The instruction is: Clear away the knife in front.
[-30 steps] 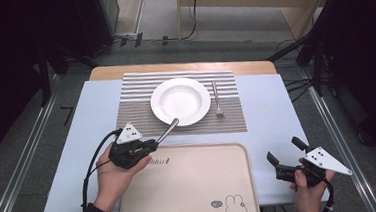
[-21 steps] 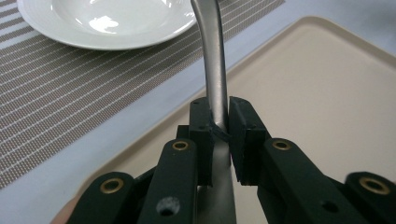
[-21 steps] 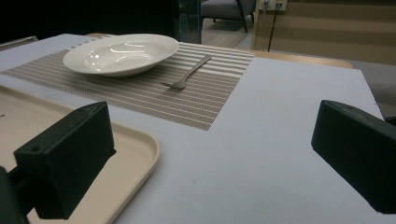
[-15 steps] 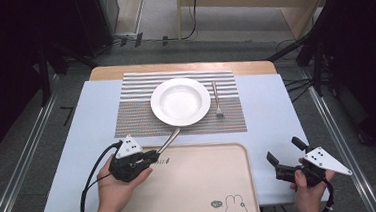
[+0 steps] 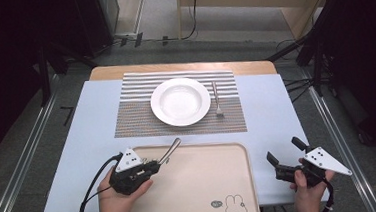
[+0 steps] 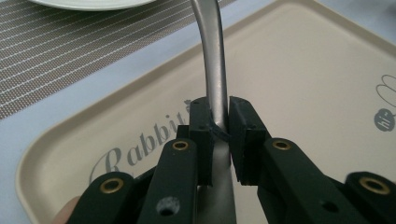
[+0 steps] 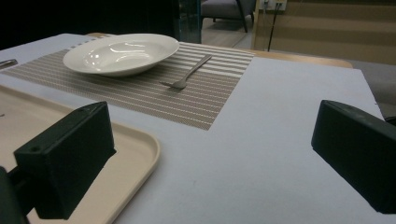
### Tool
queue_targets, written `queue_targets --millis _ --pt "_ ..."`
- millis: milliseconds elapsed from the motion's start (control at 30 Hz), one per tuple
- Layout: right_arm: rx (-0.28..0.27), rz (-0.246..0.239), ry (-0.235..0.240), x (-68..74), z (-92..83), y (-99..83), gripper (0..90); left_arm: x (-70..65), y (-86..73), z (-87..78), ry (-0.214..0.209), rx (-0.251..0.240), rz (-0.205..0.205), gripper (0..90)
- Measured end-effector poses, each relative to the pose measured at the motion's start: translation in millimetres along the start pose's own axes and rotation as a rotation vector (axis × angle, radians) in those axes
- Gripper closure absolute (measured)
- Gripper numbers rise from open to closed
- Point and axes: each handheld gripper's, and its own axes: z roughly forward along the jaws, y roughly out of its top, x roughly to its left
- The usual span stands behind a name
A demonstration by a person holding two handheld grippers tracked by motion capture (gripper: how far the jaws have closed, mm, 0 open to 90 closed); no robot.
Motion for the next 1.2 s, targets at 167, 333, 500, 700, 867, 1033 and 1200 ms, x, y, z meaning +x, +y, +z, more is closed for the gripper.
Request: queue_targets --millis 167,333,500,700,867,1033,1200 --pt "0.001 0.003 0.001 0.3 0.1 0.0 0.0 -5.3 -6.3 0.0 0.010 0.012 0.007 79.6" --pt "0.002 0.002 0.001 0.5 0.0 -0.2 0.0 -7.9 -14.4 1.6 0.006 0.018 0.003 79.6" --pt "0.001 0.006 0.000 0.2 0.4 -0.4 0.0 -12.6 -18.8 1.3 0.015 0.034 0.012 79.6" --pt "0.004 0.005 0.002 0.7 0.8 -0.5 0.0 -17.8 -24.0 2.8 0.027 0.057 0.034 79.5" --pt "0.004 0.004 0.002 0.6 0.8 -0.6 0.0 -20.5 -27.3 4.2 0.041 0.078 0.047 79.5" --pt "0.005 0.005 0.002 0.4 1.0 -0.8 0.0 -23.2 -30.9 5.0 0.044 0.089 0.051 79.5" --pt "0.006 0.003 0.002 0.7 1.3 -0.9 0.0 -26.5 -31.7 6.3 0.051 0.104 0.060 79.5"
